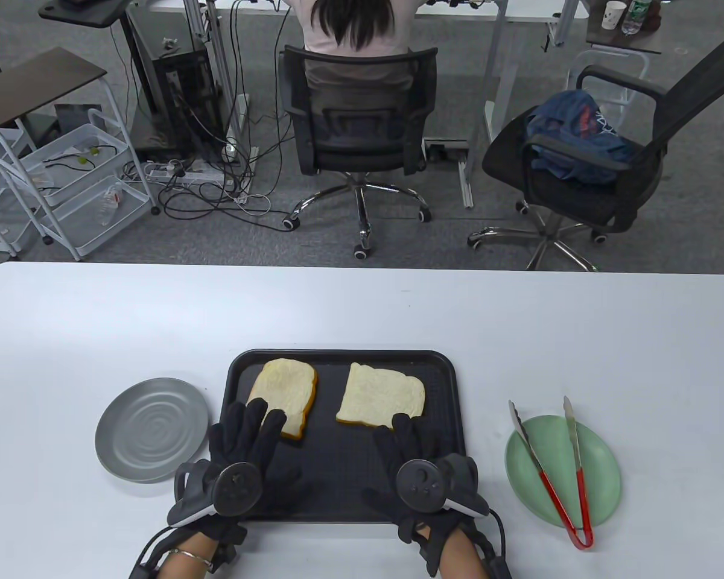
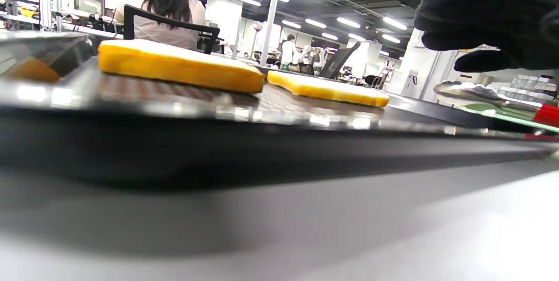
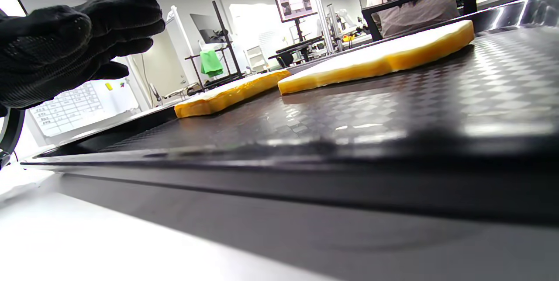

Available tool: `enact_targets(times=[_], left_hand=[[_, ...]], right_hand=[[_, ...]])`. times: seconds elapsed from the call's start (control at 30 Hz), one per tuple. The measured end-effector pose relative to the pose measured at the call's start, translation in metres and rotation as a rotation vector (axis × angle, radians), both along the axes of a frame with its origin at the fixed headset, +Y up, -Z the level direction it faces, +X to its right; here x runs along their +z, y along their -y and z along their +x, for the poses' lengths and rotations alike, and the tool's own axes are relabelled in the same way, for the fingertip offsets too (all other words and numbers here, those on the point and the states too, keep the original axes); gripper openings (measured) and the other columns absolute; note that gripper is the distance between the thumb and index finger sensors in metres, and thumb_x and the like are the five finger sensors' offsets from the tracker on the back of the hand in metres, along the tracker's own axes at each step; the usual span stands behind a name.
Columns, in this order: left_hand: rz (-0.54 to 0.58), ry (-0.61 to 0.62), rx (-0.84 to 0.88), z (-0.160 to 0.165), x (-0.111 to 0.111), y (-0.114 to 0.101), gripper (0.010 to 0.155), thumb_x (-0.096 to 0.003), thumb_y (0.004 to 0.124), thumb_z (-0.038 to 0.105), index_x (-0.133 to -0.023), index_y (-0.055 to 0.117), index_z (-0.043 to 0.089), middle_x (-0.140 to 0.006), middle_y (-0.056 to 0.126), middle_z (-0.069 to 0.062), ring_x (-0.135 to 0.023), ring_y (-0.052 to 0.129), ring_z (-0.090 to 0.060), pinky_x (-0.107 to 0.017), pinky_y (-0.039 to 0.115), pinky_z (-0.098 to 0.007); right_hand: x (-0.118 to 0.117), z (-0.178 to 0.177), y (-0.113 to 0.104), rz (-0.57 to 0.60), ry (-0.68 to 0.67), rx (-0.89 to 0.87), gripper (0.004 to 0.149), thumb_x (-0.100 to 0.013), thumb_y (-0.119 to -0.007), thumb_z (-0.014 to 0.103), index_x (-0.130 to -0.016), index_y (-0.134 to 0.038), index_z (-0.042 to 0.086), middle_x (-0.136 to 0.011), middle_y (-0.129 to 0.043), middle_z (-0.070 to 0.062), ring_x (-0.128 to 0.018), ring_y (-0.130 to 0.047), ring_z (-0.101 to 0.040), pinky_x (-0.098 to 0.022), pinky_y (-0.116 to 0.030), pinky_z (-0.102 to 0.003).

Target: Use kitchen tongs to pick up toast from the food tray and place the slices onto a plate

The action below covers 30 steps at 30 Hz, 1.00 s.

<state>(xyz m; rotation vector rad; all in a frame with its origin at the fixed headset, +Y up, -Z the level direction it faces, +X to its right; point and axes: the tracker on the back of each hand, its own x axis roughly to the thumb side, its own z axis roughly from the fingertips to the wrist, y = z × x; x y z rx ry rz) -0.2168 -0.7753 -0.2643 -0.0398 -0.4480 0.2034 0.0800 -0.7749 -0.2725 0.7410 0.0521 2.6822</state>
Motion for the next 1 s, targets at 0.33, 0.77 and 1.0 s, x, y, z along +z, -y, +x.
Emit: enact_targets(times=[0.33, 0.77, 1.0], left_hand=[[0.009, 0.024, 0.010, 0.006, 0.003, -0.004, 0.093, -0.0654, 0.039, 0.072, -0.127, 0.003, 0.012, -0.128, -0.003, -0.030, -0.111, 0.006, -0.064, -0.075, 0.026, -0.083], [-0.005, 0.035, -0.005, 0.011, 0.004, -0.003, 0.093, -0.0654, 0.039, 0.072, -0.127, 0.002, 0.012, -0.128, -0.002, -0.030, -0.111, 0.006, -0.064, -0.076, 0.026, -0.083], [-0.005, 0.045, -0.017, 0.015, 0.005, -0.003, 0.093, -0.0653, 0.039, 0.072, -0.127, 0.002, 0.012, -0.128, -0.003, -0.030, -0.111, 0.006, -0.064, -0.076, 0.026, -0.082]], right_hand=[[0.002, 0.003, -0.024, 0.014, 0.046, -0.080, 0.097, -0.042, -0.069, 0.066, -0.106, -0.021, 0.011, -0.107, -0.010, -0.031, -0.092, -0.017, -0.061, -0.049, -0.030, -0.084], [0.007, 0.084, -0.096, 0.194, 0.372, -0.112, 0.107, -0.039, -0.076, 0.065, -0.103, -0.020, 0.000, -0.105, -0.016, -0.036, -0.090, -0.024, -0.065, -0.048, -0.038, -0.084], [0.010, 0.141, -0.108, 0.214, 0.564, -0.091, 0.110, -0.036, -0.079, 0.065, -0.099, -0.030, -0.011, -0.100, -0.028, -0.044, -0.086, -0.034, -0.068, -0.049, -0.049, -0.079]])
